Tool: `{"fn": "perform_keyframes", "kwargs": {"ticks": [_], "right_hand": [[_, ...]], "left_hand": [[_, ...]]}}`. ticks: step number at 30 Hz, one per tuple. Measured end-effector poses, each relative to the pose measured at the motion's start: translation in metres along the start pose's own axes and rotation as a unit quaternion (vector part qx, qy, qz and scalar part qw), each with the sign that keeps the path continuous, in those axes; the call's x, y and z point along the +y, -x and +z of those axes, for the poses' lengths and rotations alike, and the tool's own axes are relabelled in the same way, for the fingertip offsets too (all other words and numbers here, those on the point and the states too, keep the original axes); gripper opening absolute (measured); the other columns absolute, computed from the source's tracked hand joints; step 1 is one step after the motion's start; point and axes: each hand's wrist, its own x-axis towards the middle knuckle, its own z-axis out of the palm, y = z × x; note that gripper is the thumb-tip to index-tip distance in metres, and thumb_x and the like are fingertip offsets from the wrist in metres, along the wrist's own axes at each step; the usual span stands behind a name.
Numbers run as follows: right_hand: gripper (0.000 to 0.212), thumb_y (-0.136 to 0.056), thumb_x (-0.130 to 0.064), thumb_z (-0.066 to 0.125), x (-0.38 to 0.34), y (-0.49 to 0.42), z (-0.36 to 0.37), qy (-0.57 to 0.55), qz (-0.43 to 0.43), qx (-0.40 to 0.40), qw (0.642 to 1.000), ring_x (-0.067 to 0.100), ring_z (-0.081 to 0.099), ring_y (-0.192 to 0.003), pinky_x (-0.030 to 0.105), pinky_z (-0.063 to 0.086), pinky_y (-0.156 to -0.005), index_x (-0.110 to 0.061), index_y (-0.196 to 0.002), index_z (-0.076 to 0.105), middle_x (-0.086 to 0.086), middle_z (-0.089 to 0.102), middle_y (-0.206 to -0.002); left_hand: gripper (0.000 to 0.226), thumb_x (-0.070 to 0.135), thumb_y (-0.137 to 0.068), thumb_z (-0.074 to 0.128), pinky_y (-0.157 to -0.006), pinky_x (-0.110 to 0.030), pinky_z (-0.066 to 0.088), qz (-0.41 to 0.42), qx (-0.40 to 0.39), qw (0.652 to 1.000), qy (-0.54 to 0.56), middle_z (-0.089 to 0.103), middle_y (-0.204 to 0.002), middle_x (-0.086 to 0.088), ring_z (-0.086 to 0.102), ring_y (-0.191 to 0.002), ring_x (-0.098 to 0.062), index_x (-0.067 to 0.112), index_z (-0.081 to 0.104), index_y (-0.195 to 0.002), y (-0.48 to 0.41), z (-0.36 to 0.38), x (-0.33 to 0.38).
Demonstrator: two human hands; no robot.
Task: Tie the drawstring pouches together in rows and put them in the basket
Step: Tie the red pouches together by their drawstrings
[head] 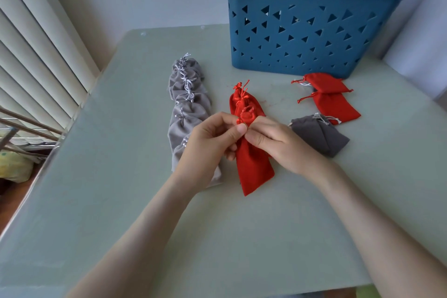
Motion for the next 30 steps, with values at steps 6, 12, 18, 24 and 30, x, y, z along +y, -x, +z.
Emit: {"fn": "perform_keyframes", "kwargs": {"ticks": [6, 12, 18, 24, 30], "right_hand": [[0.034, -0.099, -0.024, 0.047, 0.001, 0.000, -0.001, -0.009, 0.014, -0.006, 1.000, 0.008, 0.043, -0.076, 0.023, 0.035, -0.073, 0.001, -0.077, 0.051, 0.002, 0.046, -0.077], [0.037, -0.100, -0.028, 0.047, 0.006, -0.001, 0.000, -0.058, 0.098, 0.031, 0.993, 0.004, 0.042, -0.065, 0.029, 0.033, -0.068, -0.011, -0.067, 0.048, -0.007, 0.045, -0.067], [0.036, -0.100, -0.015, 0.042, 0.001, -0.005, 0.000, -0.190, 0.146, 0.076, 0.968, 0.010, 0.041, -0.064, 0.021, 0.035, -0.063, -0.013, -0.064, 0.046, -0.002, 0.050, -0.067], [0.015, -0.088, -0.023, 0.046, -0.007, -0.003, 0.003, -0.283, 0.061, 0.013, 0.957, 0.004, 0.046, -0.073, 0.015, 0.038, -0.073, -0.017, -0.079, 0.056, -0.009, 0.055, -0.074], [0.019, -0.095, -0.007, 0.049, -0.011, 0.000, 0.006, -0.106, -0.002, 0.027, 0.994, 0.000, 0.049, -0.076, 0.018, 0.040, -0.077, -0.024, -0.088, 0.055, -0.009, 0.054, -0.078]], "left_hand": [[0.014, 0.005, -0.091, 0.056, -0.042, -0.013, 0.031, -0.019, 0.017, 1.000, -0.011, 0.058, -0.060, 0.008, 0.039, -0.047, -0.002, 0.012, 0.064, -0.082, -0.001, -0.001, 0.000], [0.018, 0.009, -0.094, 0.054, -0.044, -0.014, 0.032, -0.012, 0.021, 0.997, -0.074, 0.059, -0.066, 0.012, 0.039, -0.050, -0.001, 0.015, 0.070, -0.089, -0.001, -0.001, -0.004], [0.007, 0.011, -0.086, 0.068, -0.044, -0.016, 0.033, -0.012, 0.095, 0.990, -0.108, 0.058, -0.059, 0.008, 0.044, -0.047, -0.004, 0.015, 0.062, -0.087, -0.004, -0.001, -0.010], [0.008, 0.016, -0.087, 0.067, -0.042, -0.022, 0.034, -0.016, 0.124, 0.981, -0.147, 0.057, -0.058, -0.003, 0.044, -0.044, -0.008, 0.012, 0.067, -0.081, -0.005, -0.002, -0.014], [0.011, 0.015, -0.091, 0.062, -0.044, -0.018, 0.037, -0.013, 0.124, 0.977, -0.173, 0.052, -0.047, 0.008, 0.044, -0.041, -0.005, 0.011, 0.070, -0.084, -0.004, -0.001, -0.014]]}}
